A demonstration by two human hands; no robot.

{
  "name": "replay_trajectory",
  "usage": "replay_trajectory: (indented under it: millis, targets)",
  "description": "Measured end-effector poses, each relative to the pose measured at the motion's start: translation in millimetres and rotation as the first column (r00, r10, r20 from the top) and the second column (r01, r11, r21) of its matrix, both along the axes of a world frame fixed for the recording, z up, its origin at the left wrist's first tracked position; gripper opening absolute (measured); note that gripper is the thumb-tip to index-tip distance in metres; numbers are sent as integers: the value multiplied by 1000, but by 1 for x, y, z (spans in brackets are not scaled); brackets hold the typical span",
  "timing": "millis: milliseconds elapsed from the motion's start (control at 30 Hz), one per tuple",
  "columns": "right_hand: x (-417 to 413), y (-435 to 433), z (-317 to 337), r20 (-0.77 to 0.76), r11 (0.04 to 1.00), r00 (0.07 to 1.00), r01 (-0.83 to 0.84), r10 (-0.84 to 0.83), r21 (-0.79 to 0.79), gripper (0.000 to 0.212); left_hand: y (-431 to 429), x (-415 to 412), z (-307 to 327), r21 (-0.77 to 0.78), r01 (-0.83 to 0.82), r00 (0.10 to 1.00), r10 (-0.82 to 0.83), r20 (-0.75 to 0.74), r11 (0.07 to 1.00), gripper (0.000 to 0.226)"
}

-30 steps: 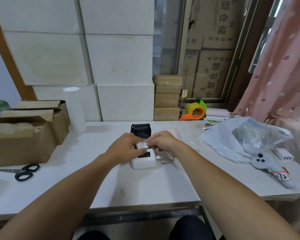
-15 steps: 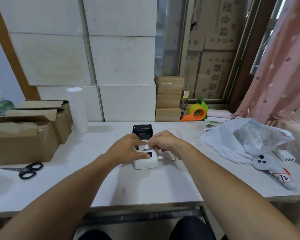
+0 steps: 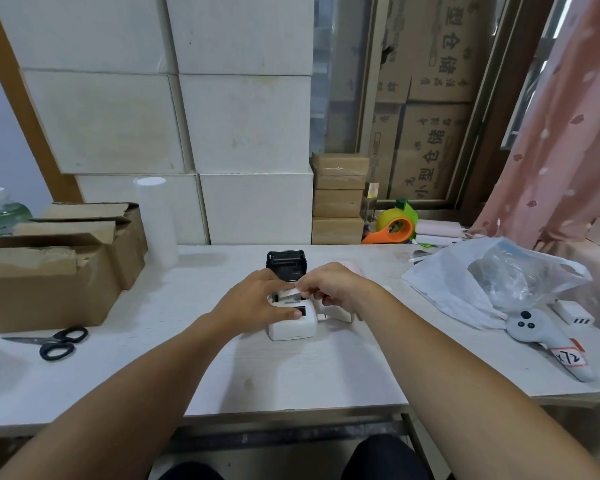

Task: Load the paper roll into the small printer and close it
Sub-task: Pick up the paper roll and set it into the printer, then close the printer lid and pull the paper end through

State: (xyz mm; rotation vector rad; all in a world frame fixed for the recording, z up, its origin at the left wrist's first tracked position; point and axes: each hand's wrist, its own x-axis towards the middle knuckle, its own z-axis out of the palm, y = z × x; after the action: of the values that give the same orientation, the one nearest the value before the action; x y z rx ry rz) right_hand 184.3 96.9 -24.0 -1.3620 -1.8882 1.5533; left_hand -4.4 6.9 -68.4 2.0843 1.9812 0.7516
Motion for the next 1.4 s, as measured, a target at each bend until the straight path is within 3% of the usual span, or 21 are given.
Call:
replay_trajectory:
  millis: [100, 300, 533, 667, 767, 867, 967, 1100, 1400]
  targets:
    - [-1, -1, -5, 39, 998, 999, -35, 37, -46, 13, -1, 0, -2, 21, -13, 1000, 13, -1, 1000, 68]
    - [-7, -8, 3, 161, 975, 974, -182, 161, 128, 10, 0, 1, 1, 30, -16, 999, 17, -36, 999, 65]
    - [-6, -5, 6, 219, 950, 958, -232, 187, 206, 12, -3, 3, 2, 7, -18, 996, 19, -88, 1000, 66]
    - [0, -6, 8, 182, 937, 973, -192, 142, 291, 8, -3, 4, 1, 13, -32, 996, 33, -80, 999, 60]
    - [-2, -4, 9, 39, 900, 999, 0, -19, 435, 4, -4, 5, 0, 23, -34, 996, 35, -77, 999, 58]
    - [-9, 0, 7, -48, 805, 996, 90, -76, 586, 23, -6, 6, 1, 32, -35, 995, 38, -87, 999, 66]
    - [-20, 2, 5, 116, 723, 993, -78, -3, 687, 47, -8, 8, 2, 70, -10, 989, 20, -148, 997, 79]
    - [-32, 4, 3, 330, 702, 943, -258, 35, 664, 52, -9, 9, 1, 127, 38, 975, -9, -224, 991, 74]
    - [-25, 5, -1, 285, 689, 958, -228, 33, 688, 40, -5, 10, 0, 292, 199, 875, -36, -482, 936, 58]
